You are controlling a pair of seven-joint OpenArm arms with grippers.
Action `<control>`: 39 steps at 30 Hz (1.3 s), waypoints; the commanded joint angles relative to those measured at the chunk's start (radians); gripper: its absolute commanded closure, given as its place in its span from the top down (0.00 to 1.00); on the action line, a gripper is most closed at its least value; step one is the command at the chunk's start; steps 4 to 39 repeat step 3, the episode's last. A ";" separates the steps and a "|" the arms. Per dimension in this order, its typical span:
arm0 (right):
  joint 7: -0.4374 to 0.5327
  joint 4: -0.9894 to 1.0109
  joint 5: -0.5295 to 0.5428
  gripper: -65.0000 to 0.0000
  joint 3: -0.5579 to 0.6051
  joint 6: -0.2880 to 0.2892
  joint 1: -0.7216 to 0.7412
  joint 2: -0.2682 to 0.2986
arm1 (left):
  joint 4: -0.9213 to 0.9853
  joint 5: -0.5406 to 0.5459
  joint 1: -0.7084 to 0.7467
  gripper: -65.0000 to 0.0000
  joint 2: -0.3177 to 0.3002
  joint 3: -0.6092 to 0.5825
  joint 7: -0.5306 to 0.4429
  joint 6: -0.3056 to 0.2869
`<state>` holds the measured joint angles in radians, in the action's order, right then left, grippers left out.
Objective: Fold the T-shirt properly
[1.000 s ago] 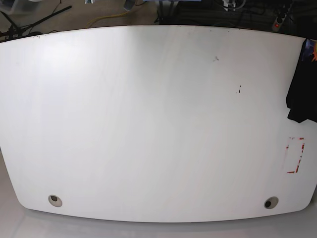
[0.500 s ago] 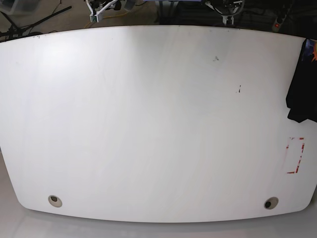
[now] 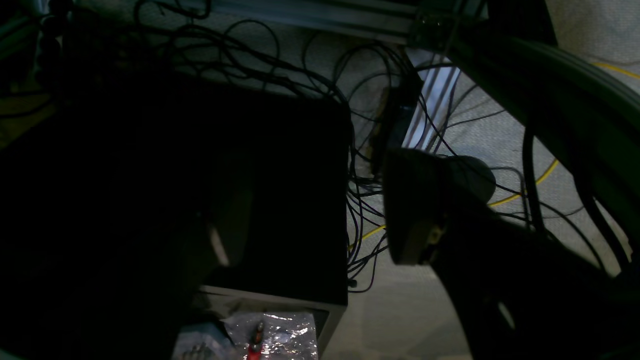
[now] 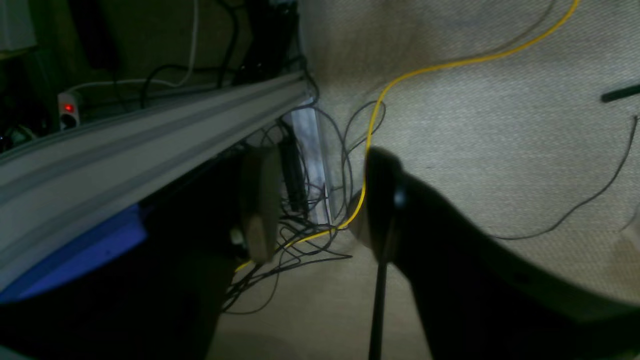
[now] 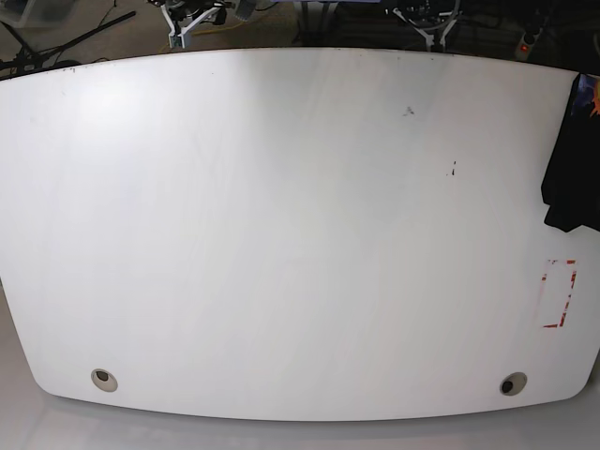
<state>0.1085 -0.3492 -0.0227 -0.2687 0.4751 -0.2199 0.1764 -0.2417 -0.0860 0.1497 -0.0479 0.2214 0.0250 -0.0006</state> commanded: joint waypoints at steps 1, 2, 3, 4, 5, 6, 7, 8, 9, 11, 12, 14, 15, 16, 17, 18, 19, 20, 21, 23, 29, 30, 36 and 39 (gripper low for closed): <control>0.009 -0.001 0.004 0.40 -0.002 0.009 -0.005 0.010 | -0.002 -0.001 0.003 0.57 -0.005 0.000 -0.004 -0.002; 0.009 -0.001 0.004 0.40 -0.002 0.009 -0.005 0.010 | -0.002 0.001 0.003 0.57 -0.005 0.002 -0.004 -0.002; 0.009 -0.001 0.004 0.40 -0.002 0.009 -0.005 0.010 | -0.002 0.001 0.003 0.57 -0.005 0.003 -0.004 -0.002; 0.009 -0.001 0.004 0.40 -0.002 0.009 -0.005 0.010 | -0.002 0.001 0.003 0.57 -0.005 0.003 -0.004 -0.002; 0.009 -0.001 0.004 0.40 -0.002 0.009 -0.005 0.010 | -0.002 0.001 0.003 0.57 -0.005 0.003 -0.004 -0.002; 0.009 -0.001 0.004 0.40 -0.002 0.009 -0.005 0.010 | -0.002 0.001 0.003 0.57 -0.005 0.003 -0.004 -0.002; 0.009 -0.001 0.004 0.40 -0.002 0.009 -0.005 0.010 | -0.002 0.001 0.003 0.57 -0.005 0.003 -0.004 -0.002; 0.009 -0.001 0.004 0.40 -0.002 0.009 -0.005 0.010 | -0.002 0.001 0.003 0.57 -0.005 0.003 -0.004 -0.002; 0.009 -0.001 0.004 0.40 -0.002 0.009 -0.005 0.010 | -0.002 0.001 0.003 0.57 -0.005 0.003 -0.004 -0.002; 0.009 -0.001 0.004 0.40 -0.002 0.009 -0.005 0.010 | -0.002 0.001 0.003 0.57 -0.005 0.003 -0.004 -0.002; 0.009 -0.001 0.004 0.40 -0.002 0.009 -0.005 0.010 | -0.002 0.001 0.003 0.57 -0.005 0.003 -0.004 -0.002; 0.009 -0.001 0.004 0.40 -0.002 0.009 -0.005 0.010 | -0.002 0.001 0.003 0.57 -0.005 0.003 -0.004 -0.002; 0.009 -0.001 0.004 0.40 -0.002 0.009 -0.005 0.010 | -0.002 0.001 0.003 0.57 -0.005 0.003 -0.004 -0.002; 0.009 -0.001 0.004 0.40 -0.002 0.009 -0.005 0.010 | -0.002 0.001 0.003 0.57 -0.005 0.003 -0.004 -0.002; 0.009 -0.001 0.004 0.40 -0.002 0.009 -0.005 0.010 | -0.002 0.001 0.003 0.57 -0.005 0.003 -0.004 -0.002; 0.009 -0.001 0.004 0.40 -0.002 0.009 -0.005 0.010 | -0.002 0.001 0.003 0.57 -0.005 0.003 -0.004 -0.002; 0.009 -0.001 0.004 0.40 -0.002 0.009 -0.005 0.010 | -0.002 0.001 0.003 0.57 -0.005 0.003 -0.004 -0.002; 0.009 -0.001 0.004 0.40 -0.002 0.009 -0.005 0.010 | -0.002 0.001 0.003 0.57 -0.005 0.003 -0.004 -0.002; 0.009 -0.001 0.004 0.40 -0.002 0.009 -0.005 0.010 | -0.002 0.001 0.003 0.57 -0.005 0.003 -0.004 -0.002; 0.009 -0.001 0.004 0.40 -0.002 0.009 -0.005 0.010 | -0.002 0.001 0.003 0.57 -0.005 0.003 -0.004 -0.002; 0.009 -0.001 0.004 0.40 -0.002 0.009 -0.005 0.010 | -0.002 0.001 0.003 0.57 -0.005 0.003 -0.004 -0.002; 0.009 -0.001 0.004 0.40 -0.002 0.009 -0.005 0.010 | -0.002 0.001 0.003 0.57 -0.005 0.003 -0.004 -0.002; 0.009 -0.001 0.004 0.40 -0.002 0.009 -0.005 0.010 | -0.002 0.001 0.003 0.57 -0.005 0.003 -0.004 -0.002; 0.009 -0.001 0.004 0.40 -0.002 0.009 -0.005 0.010 | -0.002 0.001 0.003 0.57 -0.005 0.003 -0.004 -0.002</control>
